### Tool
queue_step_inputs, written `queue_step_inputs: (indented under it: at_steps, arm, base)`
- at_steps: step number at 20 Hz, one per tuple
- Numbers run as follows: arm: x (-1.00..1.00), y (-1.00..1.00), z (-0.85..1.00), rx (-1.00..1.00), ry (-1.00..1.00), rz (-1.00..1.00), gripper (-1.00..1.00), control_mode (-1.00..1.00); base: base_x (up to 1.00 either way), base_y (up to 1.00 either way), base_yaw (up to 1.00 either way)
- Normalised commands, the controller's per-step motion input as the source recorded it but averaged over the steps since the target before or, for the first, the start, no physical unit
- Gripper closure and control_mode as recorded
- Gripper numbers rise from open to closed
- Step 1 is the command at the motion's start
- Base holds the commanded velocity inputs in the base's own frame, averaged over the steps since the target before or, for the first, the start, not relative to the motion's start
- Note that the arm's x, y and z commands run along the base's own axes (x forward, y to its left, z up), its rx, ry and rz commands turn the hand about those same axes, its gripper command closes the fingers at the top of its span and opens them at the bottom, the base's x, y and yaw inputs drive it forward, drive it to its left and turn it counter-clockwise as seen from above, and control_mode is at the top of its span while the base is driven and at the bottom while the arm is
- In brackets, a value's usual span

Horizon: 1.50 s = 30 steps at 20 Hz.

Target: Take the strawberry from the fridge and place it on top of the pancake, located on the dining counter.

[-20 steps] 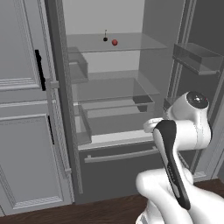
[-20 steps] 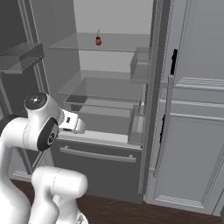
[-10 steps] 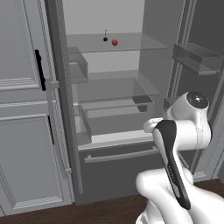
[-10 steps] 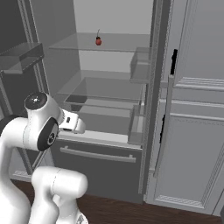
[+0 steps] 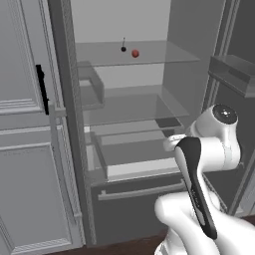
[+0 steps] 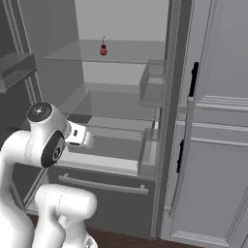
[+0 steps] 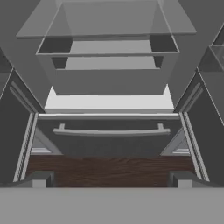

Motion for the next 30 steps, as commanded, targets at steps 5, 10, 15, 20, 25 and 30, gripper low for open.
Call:
queue_step_inputs:
  at_steps: [5, 10, 15, 20, 25, 30]
  arm:
    - [0.0, 0.0, 0.0, 0.0, 0.0, 0.0, -1.0, 1.0]
    - [0.0, 0.0, 0.0, 0.0, 0.0, 0.0, -1.0, 1.0]
    - [0.0, 0.0, 0.0, 0.0, 0.0, 0.0, -1.0, 1.0]
    - [0.0, 0.0, 0.0, 0.0, 0.0, 0.0, -1.0, 1.0]
    - [0.0, 0.0, 0.0, 0.0, 0.0, 0.0, -1.0, 1.0]
    - [0.0, 0.0, 0.0, 0.0, 0.0, 0.0, -1.0, 1.0]
  base:
    - [0.62, 0.0, 0.0]
    - [0.59, 0.0, 0.0]
    - [0.51, 0.0, 0.0]
    - [0.51, 0.0, 0.0]
    - [0.46, 0.0, 0.0]
    - [0.45, 0.0, 0.0]
